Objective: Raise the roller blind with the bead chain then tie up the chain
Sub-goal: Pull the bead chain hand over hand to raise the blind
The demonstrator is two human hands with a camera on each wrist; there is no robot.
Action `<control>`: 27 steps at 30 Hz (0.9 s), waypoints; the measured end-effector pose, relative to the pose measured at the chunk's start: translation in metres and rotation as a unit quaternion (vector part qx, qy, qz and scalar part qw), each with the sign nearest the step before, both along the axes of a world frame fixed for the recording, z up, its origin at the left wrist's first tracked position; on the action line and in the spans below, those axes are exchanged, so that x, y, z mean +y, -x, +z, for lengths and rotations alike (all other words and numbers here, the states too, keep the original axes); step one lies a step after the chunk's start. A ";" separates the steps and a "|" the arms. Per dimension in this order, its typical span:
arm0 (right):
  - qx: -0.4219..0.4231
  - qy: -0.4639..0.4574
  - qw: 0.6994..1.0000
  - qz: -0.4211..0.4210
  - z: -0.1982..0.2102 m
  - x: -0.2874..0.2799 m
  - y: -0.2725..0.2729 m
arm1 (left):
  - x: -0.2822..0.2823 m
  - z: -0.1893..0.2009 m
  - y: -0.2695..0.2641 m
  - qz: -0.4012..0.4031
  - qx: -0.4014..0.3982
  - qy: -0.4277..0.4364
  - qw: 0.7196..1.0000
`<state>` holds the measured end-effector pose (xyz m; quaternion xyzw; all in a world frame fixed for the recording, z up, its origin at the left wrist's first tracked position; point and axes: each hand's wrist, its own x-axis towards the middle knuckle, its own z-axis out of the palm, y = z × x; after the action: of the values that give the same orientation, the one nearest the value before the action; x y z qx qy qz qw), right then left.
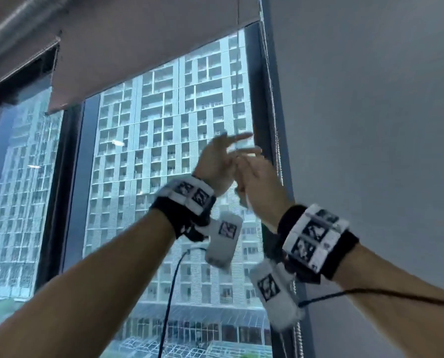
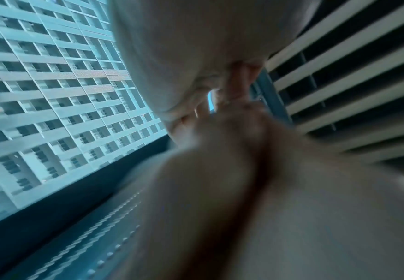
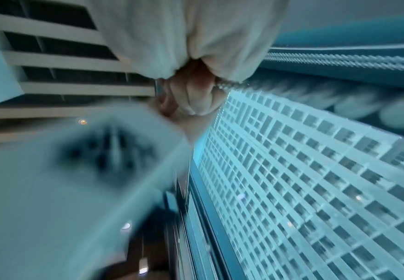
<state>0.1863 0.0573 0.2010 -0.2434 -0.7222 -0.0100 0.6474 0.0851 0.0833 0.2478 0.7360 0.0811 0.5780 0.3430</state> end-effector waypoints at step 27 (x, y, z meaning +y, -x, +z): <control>0.069 -0.010 0.996 -0.056 0.058 -0.016 0.002 | -0.004 -0.002 -0.013 -0.112 -0.059 0.019 0.992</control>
<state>0.1848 0.0416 0.2593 -0.2768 -0.6611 -0.0366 0.6964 0.0977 0.0797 0.2459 0.6979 -0.0114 0.5769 0.4242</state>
